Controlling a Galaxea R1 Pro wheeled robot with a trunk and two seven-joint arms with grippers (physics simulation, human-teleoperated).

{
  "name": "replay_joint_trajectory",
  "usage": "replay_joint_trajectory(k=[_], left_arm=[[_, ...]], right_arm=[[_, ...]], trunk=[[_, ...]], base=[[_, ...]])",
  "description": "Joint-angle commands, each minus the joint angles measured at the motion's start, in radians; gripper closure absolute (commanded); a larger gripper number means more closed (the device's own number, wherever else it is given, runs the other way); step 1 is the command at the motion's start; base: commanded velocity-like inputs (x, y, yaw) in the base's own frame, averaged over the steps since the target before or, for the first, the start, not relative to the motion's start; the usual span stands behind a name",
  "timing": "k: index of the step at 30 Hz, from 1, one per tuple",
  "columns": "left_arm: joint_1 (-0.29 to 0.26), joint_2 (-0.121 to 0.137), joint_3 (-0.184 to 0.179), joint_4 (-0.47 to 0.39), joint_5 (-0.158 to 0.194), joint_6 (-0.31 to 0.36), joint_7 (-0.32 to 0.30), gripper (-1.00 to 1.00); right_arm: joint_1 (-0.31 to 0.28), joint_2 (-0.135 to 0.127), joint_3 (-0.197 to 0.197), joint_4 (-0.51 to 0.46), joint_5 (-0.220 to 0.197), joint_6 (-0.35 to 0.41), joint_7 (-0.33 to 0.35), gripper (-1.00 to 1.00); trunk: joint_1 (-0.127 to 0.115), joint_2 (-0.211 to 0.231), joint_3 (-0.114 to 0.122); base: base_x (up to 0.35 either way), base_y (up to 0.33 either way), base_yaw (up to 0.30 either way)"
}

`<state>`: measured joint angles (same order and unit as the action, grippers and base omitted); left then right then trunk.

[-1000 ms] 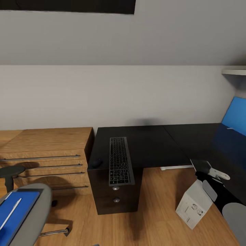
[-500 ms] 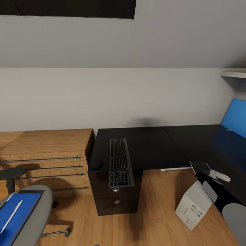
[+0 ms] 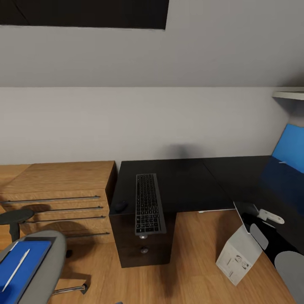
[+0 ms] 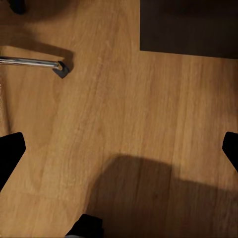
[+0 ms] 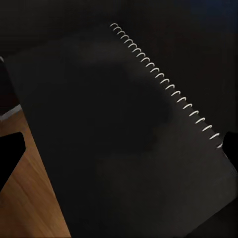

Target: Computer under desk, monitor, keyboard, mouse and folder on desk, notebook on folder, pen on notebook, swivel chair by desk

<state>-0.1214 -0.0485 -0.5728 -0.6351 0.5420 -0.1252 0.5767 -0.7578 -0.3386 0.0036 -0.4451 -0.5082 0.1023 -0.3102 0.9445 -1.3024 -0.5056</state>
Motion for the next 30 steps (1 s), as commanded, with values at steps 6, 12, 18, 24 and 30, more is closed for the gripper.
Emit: replay_joint_trajectory(k=[6,12,18,24,30], left_arm=[[-0.001,0.001,-0.007,0.000,0.011,-0.006,0.006,-1.00],[-0.001,0.000,-0.008,0.000,0.010,-0.007,0.006,-1.00],[-0.001,0.001,-0.013,0.000,0.010,-0.007,0.007,-1.00],[-0.001,0.001,-0.015,0.000,0.010,-0.007,0.007,-1.00],[-0.001,0.001,-0.015,0.000,0.010,-0.007,0.006,-1.00]], right_arm=[[0.000,-0.001,0.000,-0.017,-0.004,-0.020,-0.004,-1.00],[0.000,0.000,0.003,-0.053,-0.003,-0.038,-0.003,-1.00],[0.000,0.001,0.003,-0.061,-0.003,-0.042,-0.006,-1.00],[0.000,0.002,0.004,-0.073,-0.003,-0.041,-0.007,-1.00],[0.000,0.006,0.006,-0.072,-0.002,-0.041,-0.008,-1.00]], trunk=[[0.000,-0.001,-0.001],[0.000,-0.001,-0.001],[0.000,-0.001,-0.001],[0.000,-0.001,-0.001],[0.000,-0.001,-0.001]], base=[[0.000,0.000,0.000],[0.000,0.000,0.000],[0.000,0.000,0.000],[0.000,-0.088,0.000],[0.000,-0.043,0.000]])
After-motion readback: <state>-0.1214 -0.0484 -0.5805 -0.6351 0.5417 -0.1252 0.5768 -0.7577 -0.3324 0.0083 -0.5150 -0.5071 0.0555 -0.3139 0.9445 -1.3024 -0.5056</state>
